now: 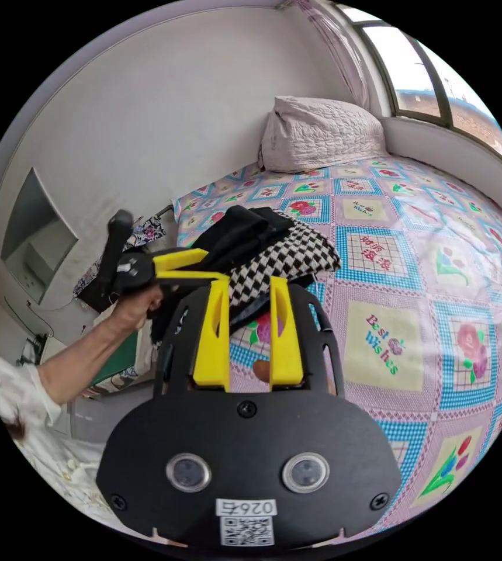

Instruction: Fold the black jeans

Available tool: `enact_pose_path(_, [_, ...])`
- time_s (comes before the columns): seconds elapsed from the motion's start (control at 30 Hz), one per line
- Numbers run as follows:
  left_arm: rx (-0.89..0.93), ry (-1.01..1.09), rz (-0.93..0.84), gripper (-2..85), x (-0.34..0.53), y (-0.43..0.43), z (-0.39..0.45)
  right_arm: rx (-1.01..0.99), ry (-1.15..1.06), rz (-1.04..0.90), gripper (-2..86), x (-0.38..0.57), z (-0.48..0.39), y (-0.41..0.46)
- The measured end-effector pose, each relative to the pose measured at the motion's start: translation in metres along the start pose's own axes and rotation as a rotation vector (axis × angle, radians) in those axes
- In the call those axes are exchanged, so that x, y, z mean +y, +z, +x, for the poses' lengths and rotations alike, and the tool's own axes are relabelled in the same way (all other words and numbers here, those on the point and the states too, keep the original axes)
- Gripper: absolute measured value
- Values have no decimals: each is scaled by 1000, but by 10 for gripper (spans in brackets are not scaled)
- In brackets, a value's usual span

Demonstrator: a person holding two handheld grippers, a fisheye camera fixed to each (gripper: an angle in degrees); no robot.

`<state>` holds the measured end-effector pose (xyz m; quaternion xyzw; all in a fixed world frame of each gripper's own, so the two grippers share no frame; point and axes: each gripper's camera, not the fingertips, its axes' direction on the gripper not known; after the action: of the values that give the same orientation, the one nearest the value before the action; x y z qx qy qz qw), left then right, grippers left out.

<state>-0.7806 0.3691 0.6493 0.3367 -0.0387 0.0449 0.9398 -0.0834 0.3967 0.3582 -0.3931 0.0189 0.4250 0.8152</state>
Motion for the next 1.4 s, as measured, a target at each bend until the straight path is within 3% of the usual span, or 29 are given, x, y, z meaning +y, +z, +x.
enact_pose_path(0.17, [184, -68, 92, 169, 12, -7, -56, -123, 133, -30, 112, -41, 10, 56])
enact_pose_path(0.33, [246, -102, 135, 163, 22, -11, -88, -131, 138, -41, 116, -67, -8, 91])
enact_pose_path(0.43, [245, -103, 145, 147, 23, -10, -103, -50, 100, -53, 53, -77, -31, 101])
enact_pose_path(0.5, [274, -104, 140, 127, 23, -8, -114, -76, 21, -52, 2, -86, -47, 91])
enact_pose_path(0.63, [361, -168, 218, 75, 35, -28, -140, -205, -51, -19, -8, -87, -65, 51])
enact_pose_path(0.77, [440, -84, 360, 62, 57, -68, -122, -341, -88, 123, -9, -39, -75, -37])
enact_pose_path(0.93, [596, 99, 362, 59, 60, -86, -52, -354, -119, 233, -8, 45, -65, -157])
enact_pose_path(1.13, [948, 338, 226, 58, 35, -70, 57, -208, 78, 293, -8, 174, -19, -301])
enact_pose_path(1.27, [1121, 583, 192, 57, 7, -79, 155, -52, 205, 461, -8, 281, -6, -427])
enact_pose_path(1.4, [1319, 702, 165, 56, -18, -91, 241, 162, 261, 613, -7, 368, -19, -555])
